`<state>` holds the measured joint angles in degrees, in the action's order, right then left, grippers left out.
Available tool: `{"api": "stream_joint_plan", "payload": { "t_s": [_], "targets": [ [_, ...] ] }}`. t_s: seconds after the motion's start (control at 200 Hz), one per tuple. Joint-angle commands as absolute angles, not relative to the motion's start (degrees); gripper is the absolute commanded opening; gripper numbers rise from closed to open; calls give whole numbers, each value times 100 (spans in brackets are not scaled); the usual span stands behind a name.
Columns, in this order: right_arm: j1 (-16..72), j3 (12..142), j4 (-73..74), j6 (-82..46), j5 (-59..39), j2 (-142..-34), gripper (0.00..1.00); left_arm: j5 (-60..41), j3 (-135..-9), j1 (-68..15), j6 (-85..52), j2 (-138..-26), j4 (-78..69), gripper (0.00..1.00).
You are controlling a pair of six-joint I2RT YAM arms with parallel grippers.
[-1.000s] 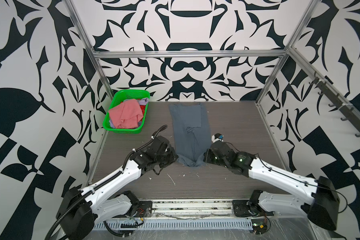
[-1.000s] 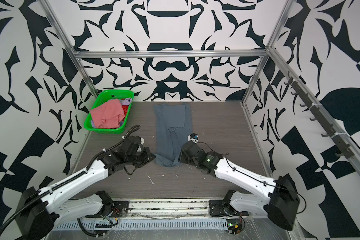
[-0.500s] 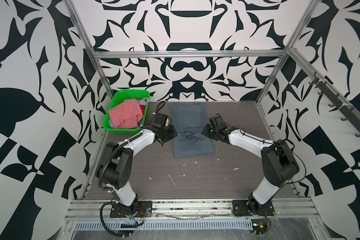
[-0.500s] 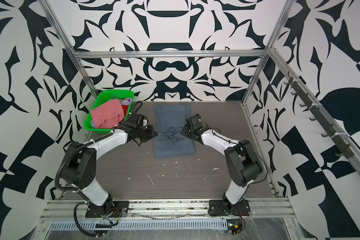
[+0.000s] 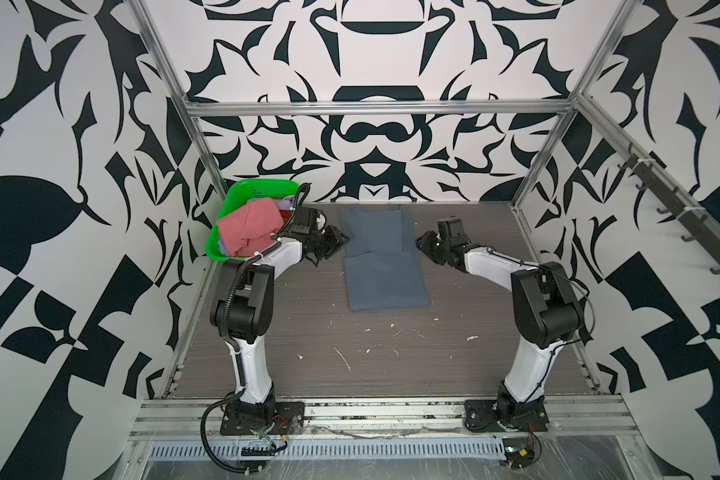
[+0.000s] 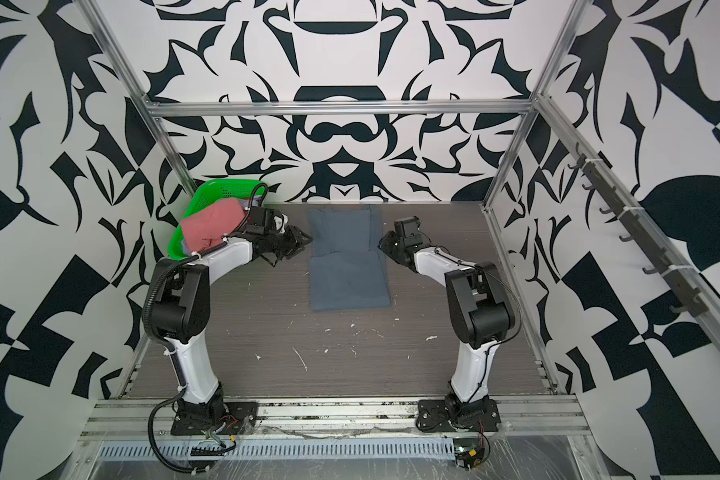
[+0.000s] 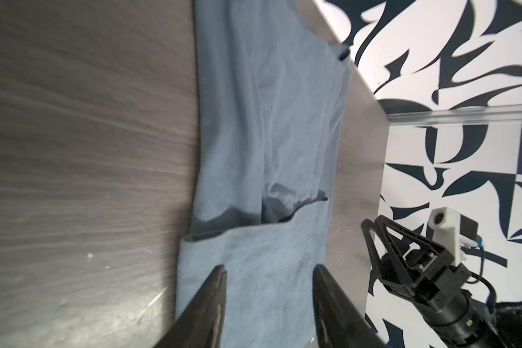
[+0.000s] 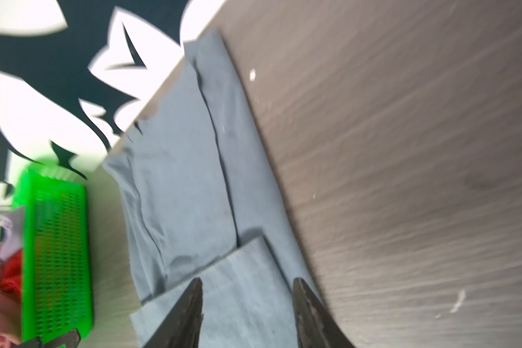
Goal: Fold and stack the t-shirts
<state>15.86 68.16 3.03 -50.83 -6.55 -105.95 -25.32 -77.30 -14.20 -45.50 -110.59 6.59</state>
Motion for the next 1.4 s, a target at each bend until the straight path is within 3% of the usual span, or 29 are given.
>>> {"api": "stream_joint_plan", "payload": {
  "t_s": [0.0,0.34,0.635,0.89,1.12,1.265,1.31,1.395],
  "targets": [
    [1617,6895,237,-4951,-880,-10166,50,-2462,-7680,-1393,-4424,-10653,807,51],
    [1734,5033,-759,-4628,-1231,-8734,49,-2042,-5910,-1872,-4394,-9111,1465,59],
    [1932,3439,-317,-5134,-1582,-7806,54,-1797,-3915,-2768,-5735,-8127,692,59],
    [1934,2997,849,-5494,-1811,-8294,56,-2026,-3357,-2856,-6451,-8830,-749,57],
    [1934,3102,2024,-5990,-1917,-9180,56,-2322,-3501,-2900,-6869,-9731,-1811,49],
    [1999,3240,2206,-6078,-1916,-9450,43,-2179,-3688,-2909,-6797,-9947,-1727,36],
    [2033,3282,2171,-6057,-1901,-9474,35,-2124,-3724,-2909,-6768,-9936,-1693,29],
    [2134,3312,2078,-5982,-1853,-9417,10,-2053,-3710,-2914,-6729,-9780,-1649,16]
  ]
}}
